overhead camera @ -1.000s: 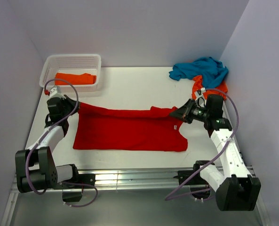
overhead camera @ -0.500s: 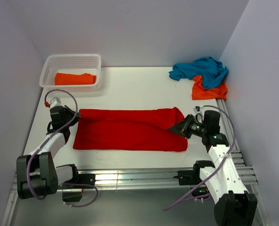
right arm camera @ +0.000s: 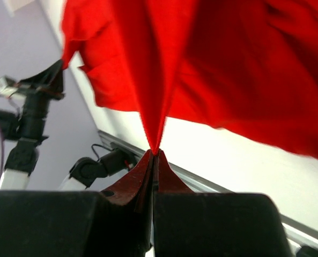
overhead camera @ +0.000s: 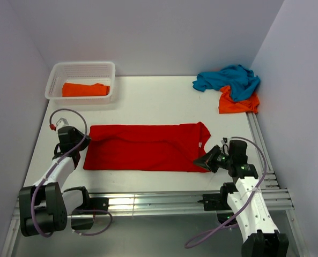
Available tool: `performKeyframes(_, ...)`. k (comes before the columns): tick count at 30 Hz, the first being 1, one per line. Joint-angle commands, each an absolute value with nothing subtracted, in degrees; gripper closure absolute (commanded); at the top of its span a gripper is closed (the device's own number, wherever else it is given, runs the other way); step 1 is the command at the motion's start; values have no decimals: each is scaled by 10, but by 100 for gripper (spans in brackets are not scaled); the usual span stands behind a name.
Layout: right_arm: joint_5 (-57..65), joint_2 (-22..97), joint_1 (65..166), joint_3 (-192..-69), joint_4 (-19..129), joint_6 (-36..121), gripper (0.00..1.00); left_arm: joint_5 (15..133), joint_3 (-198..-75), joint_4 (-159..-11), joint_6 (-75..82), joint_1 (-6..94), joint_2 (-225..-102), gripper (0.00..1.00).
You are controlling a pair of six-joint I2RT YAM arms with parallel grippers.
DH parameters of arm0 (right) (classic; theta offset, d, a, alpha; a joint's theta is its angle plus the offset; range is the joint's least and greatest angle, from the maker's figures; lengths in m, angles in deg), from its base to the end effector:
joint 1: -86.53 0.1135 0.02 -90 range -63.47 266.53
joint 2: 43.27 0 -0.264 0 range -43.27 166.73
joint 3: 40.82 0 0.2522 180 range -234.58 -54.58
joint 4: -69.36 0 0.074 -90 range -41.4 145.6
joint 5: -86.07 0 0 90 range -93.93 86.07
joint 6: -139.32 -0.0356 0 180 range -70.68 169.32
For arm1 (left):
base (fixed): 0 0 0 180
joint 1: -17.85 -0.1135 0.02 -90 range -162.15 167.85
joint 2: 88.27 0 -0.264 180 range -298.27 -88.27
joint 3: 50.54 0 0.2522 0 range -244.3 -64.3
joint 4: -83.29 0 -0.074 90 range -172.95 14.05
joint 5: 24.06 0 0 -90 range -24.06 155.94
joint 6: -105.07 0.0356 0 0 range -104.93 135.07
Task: Roll the t-shirts
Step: Fold the tshirt
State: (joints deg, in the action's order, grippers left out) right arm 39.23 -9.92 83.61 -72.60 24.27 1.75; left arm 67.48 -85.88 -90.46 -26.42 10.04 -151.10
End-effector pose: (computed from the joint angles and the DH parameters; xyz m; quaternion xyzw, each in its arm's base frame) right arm 0.1213 0.0182 0.1790 0.2457 0.8396 0.4466 0.1878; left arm 0.2124 0.0282 0.1711 -0.3620 0.8041 -0.1479 0.4478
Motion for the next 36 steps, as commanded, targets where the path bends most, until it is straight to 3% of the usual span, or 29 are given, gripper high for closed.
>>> performKeyframes(1,355,-121,833,-708,191,4,100,642,-862,-883,-276,99,-1487,98)
performKeyframes(4,341,-134,833,-697,173,-6,100,629,-874,-843,-280,99,-1486,90)
performKeyframes(5,338,-136,833,-695,168,-9,97,617,-879,-812,-289,99,-1488,80)
performKeyframes(6,331,-136,833,-698,161,-9,94,609,-892,-793,-296,98,-1490,30)
performKeyframes(7,320,-136,833,-700,151,-7,84,597,-898,-776,-304,99,-1498,14)
performKeyframes(8,319,-135,833,-703,149,-6,82,590,-903,-758,-308,99,-1503,9)
performKeyframes(16,269,-120,833,-764,117,21,59,591,-935,-758,-278,99,-1465,7)
performKeyframes(21,261,-65,835,-834,127,68,58,687,-980,-788,-280,108,-1506,2)
performKeyframes(25,246,-6,853,-881,150,90,58,680,-1024,-782,-298,166,-1546,5)
performKeyframes(30,141,94,1006,-968,179,86,53,662,-1103,-763,-306,305,-1625,6)
performKeyframes(36,48,233,1160,-1091,163,108,51,714,-1136,-797,-358,361,-1691,10)
